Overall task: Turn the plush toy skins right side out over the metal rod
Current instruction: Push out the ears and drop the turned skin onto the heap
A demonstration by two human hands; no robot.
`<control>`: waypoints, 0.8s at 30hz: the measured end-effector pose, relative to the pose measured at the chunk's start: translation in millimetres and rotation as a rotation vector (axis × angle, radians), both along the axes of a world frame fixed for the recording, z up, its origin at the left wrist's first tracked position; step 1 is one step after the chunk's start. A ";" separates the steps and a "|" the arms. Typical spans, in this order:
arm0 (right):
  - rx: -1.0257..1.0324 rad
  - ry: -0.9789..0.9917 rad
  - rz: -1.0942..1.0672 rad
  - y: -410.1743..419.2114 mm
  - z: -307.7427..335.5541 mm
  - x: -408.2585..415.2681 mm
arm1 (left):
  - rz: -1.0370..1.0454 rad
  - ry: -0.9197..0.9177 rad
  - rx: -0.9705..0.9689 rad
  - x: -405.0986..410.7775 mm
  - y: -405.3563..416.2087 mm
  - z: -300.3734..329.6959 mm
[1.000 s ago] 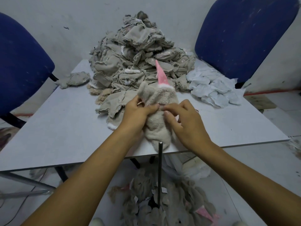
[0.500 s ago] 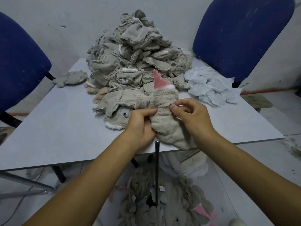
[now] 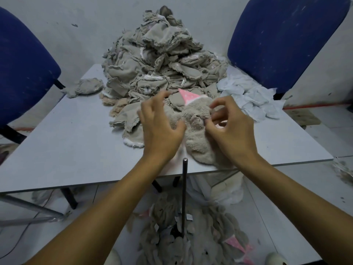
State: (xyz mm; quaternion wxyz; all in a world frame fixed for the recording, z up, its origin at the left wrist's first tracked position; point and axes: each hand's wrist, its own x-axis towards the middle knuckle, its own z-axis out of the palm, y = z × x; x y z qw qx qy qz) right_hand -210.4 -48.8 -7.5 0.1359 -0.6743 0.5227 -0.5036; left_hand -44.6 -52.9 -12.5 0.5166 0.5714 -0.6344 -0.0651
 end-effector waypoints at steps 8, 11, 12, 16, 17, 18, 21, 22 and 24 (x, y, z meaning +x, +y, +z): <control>-0.340 0.425 0.192 18.3 -0.8 3.3 | -0.167 -0.560 -0.118 13.8 15.9 4.0; -0.368 0.385 0.189 28.3 -3.5 7.1 | -0.164 -0.543 -0.128 9.9 29.0 6.4; -0.388 0.363 0.194 32.2 -4.3 8.1 | -0.177 -0.538 -0.160 10.2 34.7 4.8; -0.536 0.356 0.254 48.6 -11.4 10.6 | -0.281 -0.539 -0.337 18.3 53.3 -2.5; -0.572 0.354 0.277 52.0 -12.8 11.3 | -0.299 -0.541 -0.361 21.4 54.9 -3.3; -0.609 0.357 0.298 54.4 -14.2 12.1 | -0.307 -0.547 -0.375 24.8 56.1 -4.2; -0.688 0.393 0.358 57.1 -17.3 12.6 | -0.306 -0.586 -0.394 34.4 61.0 -8.2; -0.695 0.396 0.381 57.1 -17.1 11.5 | -0.306 -0.600 -0.404 36.2 62.9 -9.6; -0.708 0.387 0.411 58.3 -15.3 8.7 | -0.322 -0.611 -0.429 36.9 65.6 -12.5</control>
